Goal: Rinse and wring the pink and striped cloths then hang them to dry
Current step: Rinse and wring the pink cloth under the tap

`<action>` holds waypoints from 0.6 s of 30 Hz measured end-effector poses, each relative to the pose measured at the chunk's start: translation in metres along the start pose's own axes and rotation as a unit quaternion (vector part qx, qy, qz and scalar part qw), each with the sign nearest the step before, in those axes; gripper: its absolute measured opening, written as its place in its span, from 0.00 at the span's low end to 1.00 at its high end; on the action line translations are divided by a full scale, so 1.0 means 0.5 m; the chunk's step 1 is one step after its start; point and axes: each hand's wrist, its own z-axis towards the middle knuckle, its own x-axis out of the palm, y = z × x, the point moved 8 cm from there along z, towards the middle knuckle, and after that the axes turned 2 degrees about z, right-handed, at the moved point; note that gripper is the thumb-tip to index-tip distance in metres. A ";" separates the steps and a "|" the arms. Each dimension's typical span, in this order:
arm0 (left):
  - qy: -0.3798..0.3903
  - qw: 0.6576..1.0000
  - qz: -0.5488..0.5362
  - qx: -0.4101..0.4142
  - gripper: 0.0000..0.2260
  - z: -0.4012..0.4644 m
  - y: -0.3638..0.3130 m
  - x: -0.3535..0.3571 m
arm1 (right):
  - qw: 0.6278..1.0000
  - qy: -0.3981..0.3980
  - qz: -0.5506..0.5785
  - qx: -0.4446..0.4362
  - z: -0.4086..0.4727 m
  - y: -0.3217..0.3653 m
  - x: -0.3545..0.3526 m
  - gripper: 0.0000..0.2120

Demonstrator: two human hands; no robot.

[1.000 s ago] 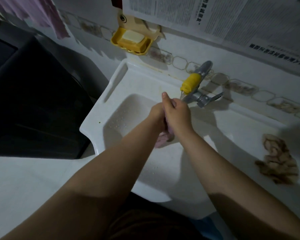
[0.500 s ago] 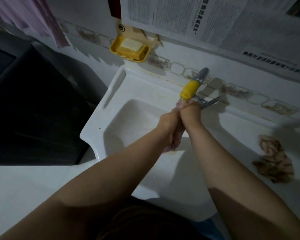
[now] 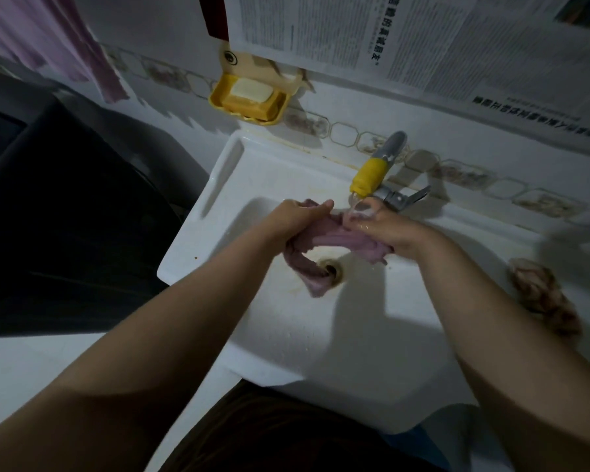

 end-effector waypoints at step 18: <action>-0.008 0.973 -0.223 -0.059 0.14 0.032 0.047 0.021 | 0.949 -0.190 0.247 -0.054 -0.017 0.069 -0.002 0.12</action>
